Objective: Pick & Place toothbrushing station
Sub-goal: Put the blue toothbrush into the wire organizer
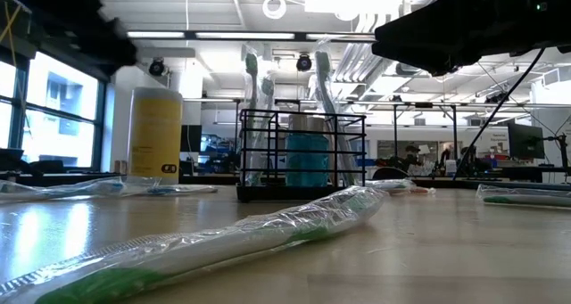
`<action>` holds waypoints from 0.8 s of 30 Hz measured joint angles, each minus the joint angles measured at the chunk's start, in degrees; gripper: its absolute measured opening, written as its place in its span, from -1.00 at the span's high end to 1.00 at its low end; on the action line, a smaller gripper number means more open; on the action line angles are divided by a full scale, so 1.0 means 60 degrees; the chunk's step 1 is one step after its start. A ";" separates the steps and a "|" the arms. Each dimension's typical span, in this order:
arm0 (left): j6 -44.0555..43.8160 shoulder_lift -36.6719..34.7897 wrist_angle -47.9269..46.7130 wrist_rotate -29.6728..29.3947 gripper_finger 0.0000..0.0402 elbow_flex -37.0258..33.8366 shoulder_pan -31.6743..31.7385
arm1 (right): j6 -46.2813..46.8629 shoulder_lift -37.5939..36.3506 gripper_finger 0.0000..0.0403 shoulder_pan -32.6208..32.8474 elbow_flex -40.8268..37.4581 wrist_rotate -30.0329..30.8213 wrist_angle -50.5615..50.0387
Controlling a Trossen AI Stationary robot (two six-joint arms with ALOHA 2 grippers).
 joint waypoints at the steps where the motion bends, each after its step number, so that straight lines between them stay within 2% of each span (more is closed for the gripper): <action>1: -0.0505 0.0159 -0.0336 -0.0010 0.06 0.0112 -0.0320 | 0.0000 0.0001 -0.05 0.0000 -0.0001 -0.0001 0.0002; 6: -0.3175 0.1061 -0.2631 -0.0280 0.06 0.0950 -0.1508 | 0.0000 0.0004 -0.05 0.0000 0.0000 0.0002 0.0027; 10: -0.5622 0.2003 -0.5183 -0.0257 0.06 0.1606 -0.1760 | -0.0007 0.0004 -0.05 0.0000 0.0000 0.0002 0.0054; 13: -0.7054 0.2646 -0.6206 0.0240 0.06 0.1869 -0.1749 | -0.0014 0.0004 -0.05 -0.0024 0.0000 0.0002 0.0073; 16: -0.7486 0.3118 -0.6198 0.0547 0.06 0.1886 -0.1746 | -0.0083 0.0004 -0.05 -0.0083 0.0000 -0.0006 0.0058; 24: -0.7937 0.3701 -0.6252 0.0509 0.06 0.1893 -0.1741 | -0.0106 0.0004 -0.05 -0.0370 0.0000 -0.0179 0.0018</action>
